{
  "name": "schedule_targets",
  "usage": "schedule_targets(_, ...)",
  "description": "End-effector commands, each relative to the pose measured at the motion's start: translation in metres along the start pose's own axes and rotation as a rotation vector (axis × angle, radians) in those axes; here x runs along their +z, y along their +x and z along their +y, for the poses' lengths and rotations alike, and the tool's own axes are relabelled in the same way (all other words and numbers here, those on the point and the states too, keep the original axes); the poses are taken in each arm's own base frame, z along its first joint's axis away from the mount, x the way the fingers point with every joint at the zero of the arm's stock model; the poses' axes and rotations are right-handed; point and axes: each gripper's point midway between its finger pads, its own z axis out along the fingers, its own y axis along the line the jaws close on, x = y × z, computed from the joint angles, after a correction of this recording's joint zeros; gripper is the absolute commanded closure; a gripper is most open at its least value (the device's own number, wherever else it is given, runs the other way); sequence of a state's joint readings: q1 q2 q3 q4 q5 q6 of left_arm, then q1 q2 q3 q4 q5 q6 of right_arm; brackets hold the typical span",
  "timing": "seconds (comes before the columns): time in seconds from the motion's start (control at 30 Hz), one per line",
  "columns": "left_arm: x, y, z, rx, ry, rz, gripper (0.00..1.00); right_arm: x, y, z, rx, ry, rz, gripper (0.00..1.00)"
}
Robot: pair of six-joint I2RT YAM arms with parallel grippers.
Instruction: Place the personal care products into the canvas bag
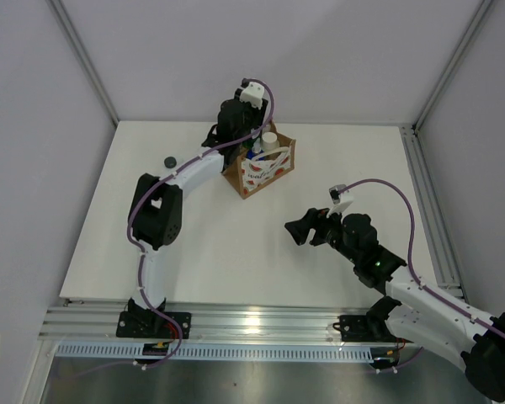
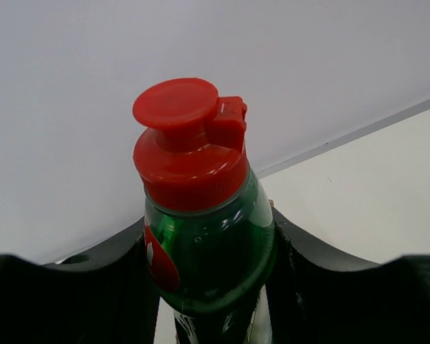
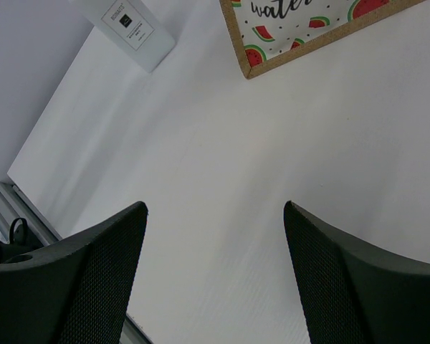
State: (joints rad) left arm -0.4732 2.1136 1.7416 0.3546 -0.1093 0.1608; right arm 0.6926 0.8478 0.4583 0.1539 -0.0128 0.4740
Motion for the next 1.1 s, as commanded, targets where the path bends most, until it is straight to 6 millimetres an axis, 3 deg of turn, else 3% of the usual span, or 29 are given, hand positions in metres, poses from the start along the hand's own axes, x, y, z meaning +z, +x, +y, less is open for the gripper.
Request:
schedule_targets(0.0, 0.004, -0.055, 0.016, -0.021, -0.019, -0.147, 0.99, 0.003, -0.019, 0.013, -0.007, -0.038, -0.051, 0.20)
schedule_targets(0.13, 0.004, -0.069, 0.015, -0.020, 0.002, -0.170, 0.99, 0.004, -0.018, 0.015, -0.007, -0.044, -0.048, 0.20)
schedule_targets(0.23, 0.004, -0.067, 0.010, -0.022, 0.026, -0.160, 1.00, 0.004, -0.018, 0.015, -0.008, -0.043, -0.047, 0.20)
schedule_targets(0.87, 0.003, 0.043, 0.009, 0.013, 0.038, 0.100, 0.99, -0.003, -0.023, 0.020, -0.004, -0.057, -0.065, 0.20)
schedule_targets(1.0, 0.005, 0.050, 0.018, 0.034, -0.013, 0.106, 1.00, -0.004, -0.024, 0.019, -0.007, -0.053, -0.068, 0.20)
schedule_targets(1.07, 0.007, 0.042, 0.021, 0.037, -0.024, 0.083, 0.99, -0.004, -0.024, 0.020, -0.006, -0.056, -0.068, 0.20)
